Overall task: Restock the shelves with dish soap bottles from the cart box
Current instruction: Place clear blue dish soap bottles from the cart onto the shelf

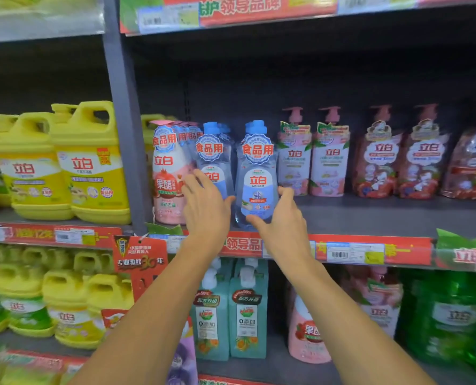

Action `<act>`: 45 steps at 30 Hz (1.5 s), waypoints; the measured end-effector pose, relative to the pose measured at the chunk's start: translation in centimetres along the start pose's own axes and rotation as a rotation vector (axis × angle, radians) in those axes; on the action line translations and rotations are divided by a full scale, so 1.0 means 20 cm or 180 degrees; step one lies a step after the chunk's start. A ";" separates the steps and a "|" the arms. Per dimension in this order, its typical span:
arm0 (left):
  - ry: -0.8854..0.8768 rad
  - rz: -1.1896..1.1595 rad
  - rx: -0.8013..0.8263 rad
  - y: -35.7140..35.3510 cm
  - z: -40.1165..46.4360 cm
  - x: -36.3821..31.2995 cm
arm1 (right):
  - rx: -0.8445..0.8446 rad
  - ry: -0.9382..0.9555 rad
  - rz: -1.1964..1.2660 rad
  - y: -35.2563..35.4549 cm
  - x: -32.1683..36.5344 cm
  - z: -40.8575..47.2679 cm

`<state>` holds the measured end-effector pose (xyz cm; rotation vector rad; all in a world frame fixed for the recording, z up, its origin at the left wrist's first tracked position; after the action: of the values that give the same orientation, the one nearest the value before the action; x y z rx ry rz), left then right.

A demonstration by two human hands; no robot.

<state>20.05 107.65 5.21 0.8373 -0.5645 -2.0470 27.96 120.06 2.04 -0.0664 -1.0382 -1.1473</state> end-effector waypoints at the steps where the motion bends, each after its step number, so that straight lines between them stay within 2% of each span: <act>1: 0.0009 0.0043 -0.0031 0.00 0.00 -0.01 | 0.0016 -0.0001 -0.0034 0.00 0.00 0.00; 6: 0.0058 0.0213 -0.0029 -0.03 0.03 -0.02 | 0.0071 -0.0001 -0.0090 0.00 0.00 0.01; 13: 0.0024 -0.0140 0.0108 -0.06 0.01 0.03 | 0.0130 -0.0028 -0.0155 0.01 0.01 0.00; 18: -0.0607 -0.0220 0.0110 -0.09 -0.15 0.13 | 0.0199 -0.0088 -0.0201 0.02 0.02 0.02; 21: -0.1311 0.0345 0.0106 -0.15 -0.24 0.18 | 0.0237 -0.0126 -0.0228 0.02 0.02 0.02; 23: -0.1460 0.0579 0.0126 -0.17 -0.26 0.20 | 0.0243 -0.0147 -0.0235 0.02 0.01 0.03; 31: -0.1472 0.0498 0.0072 -0.16 -0.25 0.21 | 0.0323 -0.0312 -0.0308 -0.03 0.04 0.08; 45: -0.1384 0.0571 0.0328 -0.19 -0.25 0.21 | 0.0335 -0.0563 -0.0861 -0.11 0.02 0.13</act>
<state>19.95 105.73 -2.12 0.3766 -0.9545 -2.0514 24.68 120.17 2.87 0.0590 -1.2915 -1.3464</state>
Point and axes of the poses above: each hand's wrist, its own z-axis towards the middle knuckle, its own y-axis out of the back of the hand, x = y × z, the point moved 4 cm from there along z, towards the middle knuckle, and after that the axes turned 3 degrees about -y, right-handed, at the moved point
